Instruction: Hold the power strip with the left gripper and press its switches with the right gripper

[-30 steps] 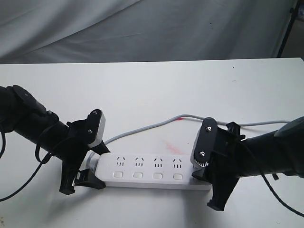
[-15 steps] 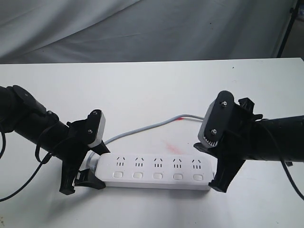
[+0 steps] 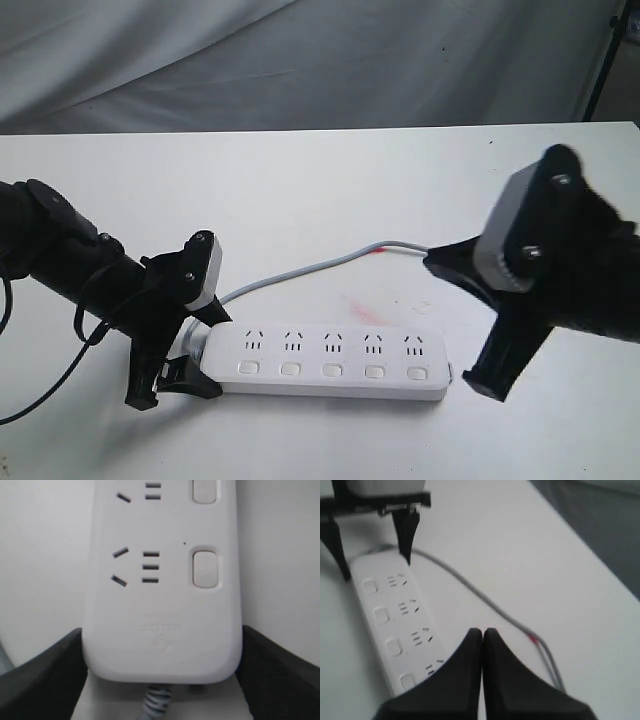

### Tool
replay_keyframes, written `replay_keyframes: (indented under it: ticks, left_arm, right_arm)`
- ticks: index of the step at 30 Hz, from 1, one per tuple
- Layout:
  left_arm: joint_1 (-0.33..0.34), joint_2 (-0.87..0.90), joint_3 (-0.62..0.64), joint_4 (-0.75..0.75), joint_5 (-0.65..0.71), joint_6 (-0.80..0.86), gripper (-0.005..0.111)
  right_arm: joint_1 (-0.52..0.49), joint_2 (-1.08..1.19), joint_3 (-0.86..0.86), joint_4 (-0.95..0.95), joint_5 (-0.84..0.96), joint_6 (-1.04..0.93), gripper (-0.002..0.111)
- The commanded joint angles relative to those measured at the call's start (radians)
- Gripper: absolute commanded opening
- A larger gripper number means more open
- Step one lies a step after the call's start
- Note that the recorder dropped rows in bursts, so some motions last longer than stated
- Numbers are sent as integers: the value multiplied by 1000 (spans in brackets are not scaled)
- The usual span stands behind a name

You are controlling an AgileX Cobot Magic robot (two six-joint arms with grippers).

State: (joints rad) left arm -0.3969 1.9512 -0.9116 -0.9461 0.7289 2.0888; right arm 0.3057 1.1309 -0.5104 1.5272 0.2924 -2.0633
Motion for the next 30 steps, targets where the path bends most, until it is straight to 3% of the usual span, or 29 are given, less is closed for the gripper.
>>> replay_keyframes:
  ticks: [1, 8, 24, 30]
  left_arm:
    - [-4, -3, -1, -10, 8, 5, 54]
    - [-4, -3, -1, -10, 8, 5, 54]
    - [-4, -3, -1, -10, 8, 5, 54]
    - [-4, -3, -1, -10, 8, 5, 54]
  right_arm:
    - [-1, -218, 76, 138, -84, 5, 0]
    - [-1, -421, 120, 178, -109, 11, 0]
    - [-1, -439, 120, 178, -109, 11, 0]
    - [-1, -524, 154, 217, -192, 50, 0]
